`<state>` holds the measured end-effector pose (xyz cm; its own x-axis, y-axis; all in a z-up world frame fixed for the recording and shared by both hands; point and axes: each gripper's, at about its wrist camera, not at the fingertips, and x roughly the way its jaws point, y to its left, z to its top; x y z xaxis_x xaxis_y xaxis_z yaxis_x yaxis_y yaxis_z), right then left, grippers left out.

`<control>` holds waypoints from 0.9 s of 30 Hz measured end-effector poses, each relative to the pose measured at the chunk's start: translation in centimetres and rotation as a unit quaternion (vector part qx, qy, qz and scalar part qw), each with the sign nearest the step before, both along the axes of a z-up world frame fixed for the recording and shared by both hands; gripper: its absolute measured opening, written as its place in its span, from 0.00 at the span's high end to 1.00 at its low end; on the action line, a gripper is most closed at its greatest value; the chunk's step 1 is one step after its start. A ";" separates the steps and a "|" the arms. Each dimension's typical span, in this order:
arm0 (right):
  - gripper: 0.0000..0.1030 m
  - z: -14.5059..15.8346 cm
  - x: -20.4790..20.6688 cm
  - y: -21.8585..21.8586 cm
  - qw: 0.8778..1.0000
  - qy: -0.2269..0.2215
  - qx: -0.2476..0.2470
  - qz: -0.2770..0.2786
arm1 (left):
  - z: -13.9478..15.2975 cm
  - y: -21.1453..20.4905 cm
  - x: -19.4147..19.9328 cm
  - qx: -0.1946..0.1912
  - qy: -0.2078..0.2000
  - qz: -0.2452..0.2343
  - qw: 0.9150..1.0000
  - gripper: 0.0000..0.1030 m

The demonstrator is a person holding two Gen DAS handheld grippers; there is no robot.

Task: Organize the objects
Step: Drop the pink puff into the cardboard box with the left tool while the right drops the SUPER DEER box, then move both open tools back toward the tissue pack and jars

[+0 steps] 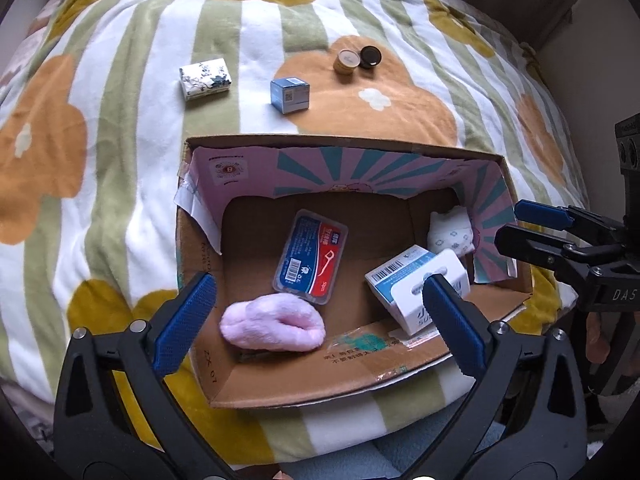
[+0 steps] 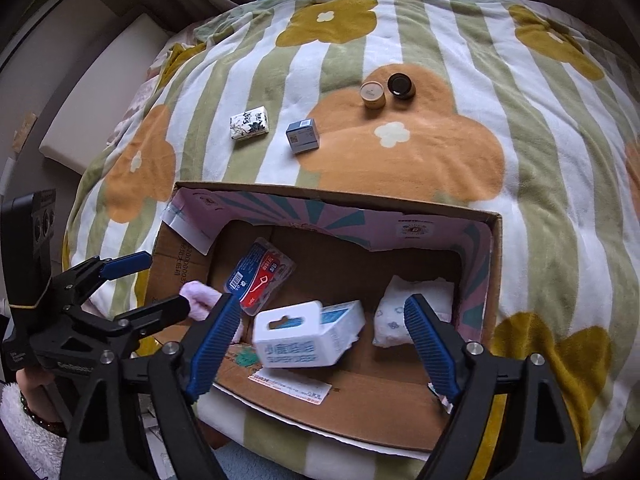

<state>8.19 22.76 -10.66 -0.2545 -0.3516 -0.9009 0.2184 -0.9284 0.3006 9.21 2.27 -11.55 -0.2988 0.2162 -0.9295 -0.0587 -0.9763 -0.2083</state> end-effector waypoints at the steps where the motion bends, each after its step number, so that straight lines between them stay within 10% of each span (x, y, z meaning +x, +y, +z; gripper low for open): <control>1: 0.21 0.0 0.0 0.2 1.000 -0.002 0.001 0.000 | 0.1 0.0 0.0 -0.001 -0.002 0.001 1.000 0.00; 27: 0.21 2.4 -4.7 -2.0 0.999 0.039 0.016 0.021 | 3.0 -5.4 -5.2 -0.032 0.033 0.071 0.996 0.00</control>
<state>3.54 20.75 -8.31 -0.3107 -0.3342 -0.8898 0.2787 -0.9270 0.2509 3.98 -3.08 -8.59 -0.3823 0.1074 -0.9178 0.0703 -0.9870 -0.1447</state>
